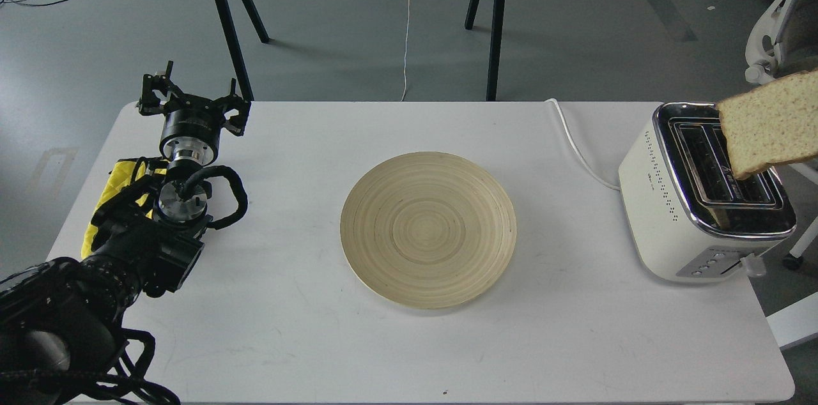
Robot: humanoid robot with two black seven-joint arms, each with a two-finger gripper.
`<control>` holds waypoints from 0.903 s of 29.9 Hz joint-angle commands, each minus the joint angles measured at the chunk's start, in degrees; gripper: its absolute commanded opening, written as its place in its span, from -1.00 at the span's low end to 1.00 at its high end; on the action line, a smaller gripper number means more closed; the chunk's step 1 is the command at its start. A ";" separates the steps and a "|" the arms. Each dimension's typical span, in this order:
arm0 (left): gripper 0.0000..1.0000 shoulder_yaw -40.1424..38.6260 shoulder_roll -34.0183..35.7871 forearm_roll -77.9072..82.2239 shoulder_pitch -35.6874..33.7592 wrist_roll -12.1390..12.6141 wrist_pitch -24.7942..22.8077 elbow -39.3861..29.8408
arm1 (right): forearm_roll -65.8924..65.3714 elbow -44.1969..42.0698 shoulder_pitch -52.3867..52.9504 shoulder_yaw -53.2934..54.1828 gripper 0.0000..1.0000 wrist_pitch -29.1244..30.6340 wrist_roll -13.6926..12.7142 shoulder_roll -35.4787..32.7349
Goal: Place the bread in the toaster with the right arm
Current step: 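Carry the held bread up and over the toaster slot, then lower the bread into the toaster slot with the right gripper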
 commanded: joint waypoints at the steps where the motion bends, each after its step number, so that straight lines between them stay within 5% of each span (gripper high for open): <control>1: 1.00 0.00 0.00 0.00 0.00 -0.02 0.00 0.00 | 0.18 -0.21 -0.55 -0.08 -1.00 0.00 0.00 1.09; 27: 1.00 0.00 0.00 0.00 0.00 -0.02 0.00 0.00 | 1.24 -3.02 -1.87 -0.43 -1.00 0.00 0.00 4.08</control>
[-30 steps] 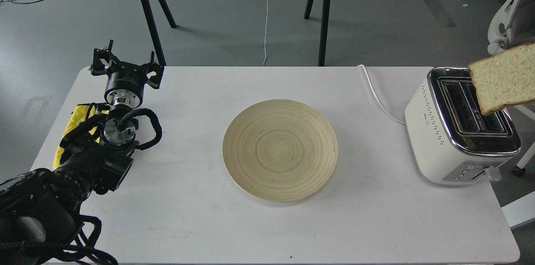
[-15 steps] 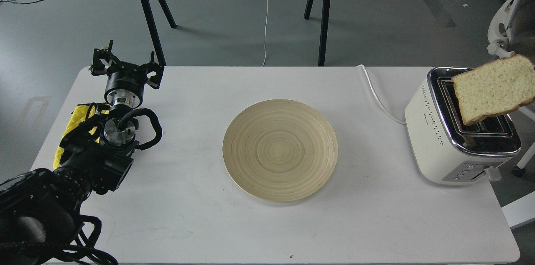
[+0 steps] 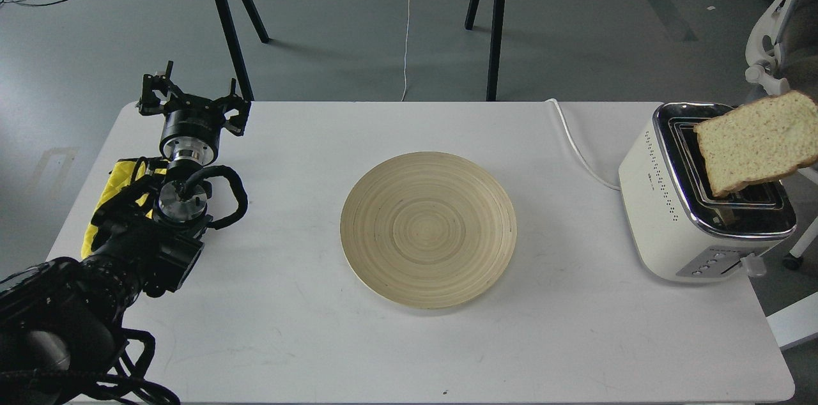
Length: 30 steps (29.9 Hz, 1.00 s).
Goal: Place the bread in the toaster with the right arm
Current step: 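Lower the bread into the toaster slot with the right gripper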
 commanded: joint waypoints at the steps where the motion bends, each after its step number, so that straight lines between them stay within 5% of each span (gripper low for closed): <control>1: 1.00 0.02 0.00 0.00 0.00 -0.01 0.00 0.00 | 0.01 -0.71 -0.03 -0.26 -0.99 0.00 0.00 0.00; 23: 1.00 -0.07 0.00 0.00 0.00 -0.01 0.00 0.00 | 0.01 -4.40 -0.91 -0.44 -0.86 0.00 -0.53 5.44; 26: 1.00 0.02 0.00 0.00 0.00 -0.01 0.00 0.00 | 0.01 -4.49 -1.17 -0.44 -0.54 0.00 -0.53 6.33; 28: 1.00 0.02 0.00 0.00 0.00 -0.01 0.00 0.00 | 0.01 -4.49 -1.26 -0.44 -0.01 0.00 -0.62 6.68; 30: 1.00 0.02 0.00 0.00 0.00 -0.01 0.00 0.00 | 0.01 -4.49 -1.35 -0.35 0.10 0.00 -0.62 7.47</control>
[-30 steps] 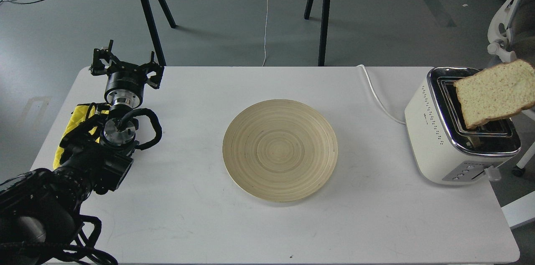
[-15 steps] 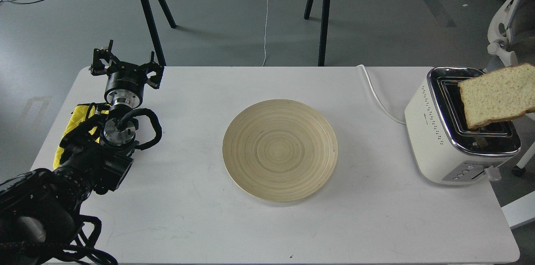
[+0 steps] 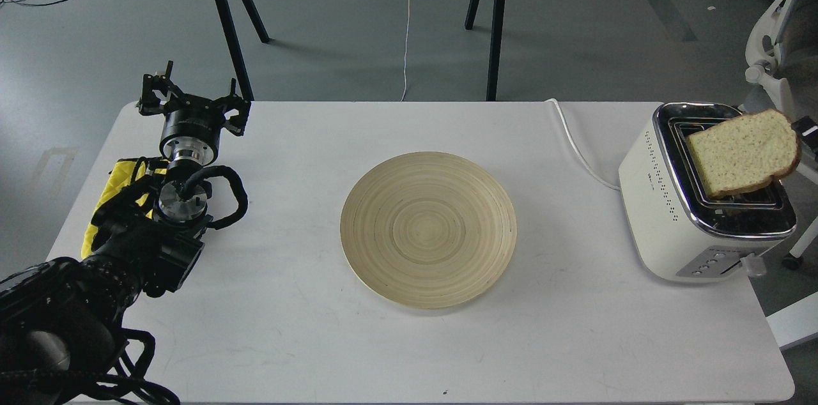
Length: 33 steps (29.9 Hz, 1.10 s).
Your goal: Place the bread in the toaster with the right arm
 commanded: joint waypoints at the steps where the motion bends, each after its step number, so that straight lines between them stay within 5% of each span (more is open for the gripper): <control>1: 1.00 0.00 0.00 0.00 0.00 0.01 0.00 0.00 | -0.01 0.02 -0.13 0.09 0.12 0.01 -0.11 1.38; 6: 1.00 0.00 0.00 0.00 0.00 0.01 0.00 0.00 | -0.01 0.37 0.30 1.58 0.42 0.01 -0.37 3.05; 22: 1.00 0.00 0.00 0.00 0.00 0.01 0.00 0.00 | 0.34 4.93 1.62 8.08 0.46 0.01 -2.39 6.66; 28: 1.00 0.00 0.00 0.00 0.00 0.01 0.00 0.00 | 9.98 6.00 1.71 18.26 0.60 0.01 -2.48 16.04; 33: 1.00 0.00 0.00 0.00 0.00 0.01 0.00 0.00 | 16.51 -3.13 1.54 27.41 0.79 12.78 -2.39 27.20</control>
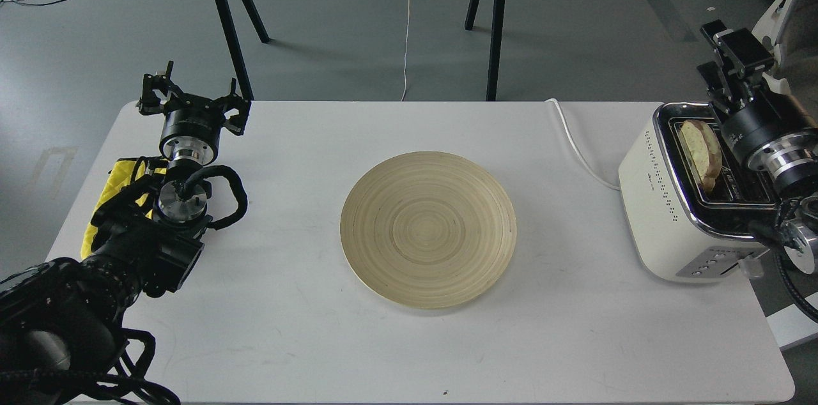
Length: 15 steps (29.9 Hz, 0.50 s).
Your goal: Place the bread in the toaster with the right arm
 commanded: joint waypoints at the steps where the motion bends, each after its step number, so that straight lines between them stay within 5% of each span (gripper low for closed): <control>1: 1.00 0.01 -0.01 0.00 0.00 0.00 0.00 -0.01 | 3.07 -7.35 -0.01 6.35 0.83 10.04 0.10 9.68; 11: 1.00 0.01 -0.01 0.00 0.00 0.00 0.00 -0.01 | 6.23 -34.07 1.13 19.97 0.94 37.12 0.36 34.22; 15: 1.00 0.01 -0.01 0.00 -0.09 0.00 0.00 -0.01 | 6.23 -41.03 1.92 22.88 0.94 43.29 0.36 39.50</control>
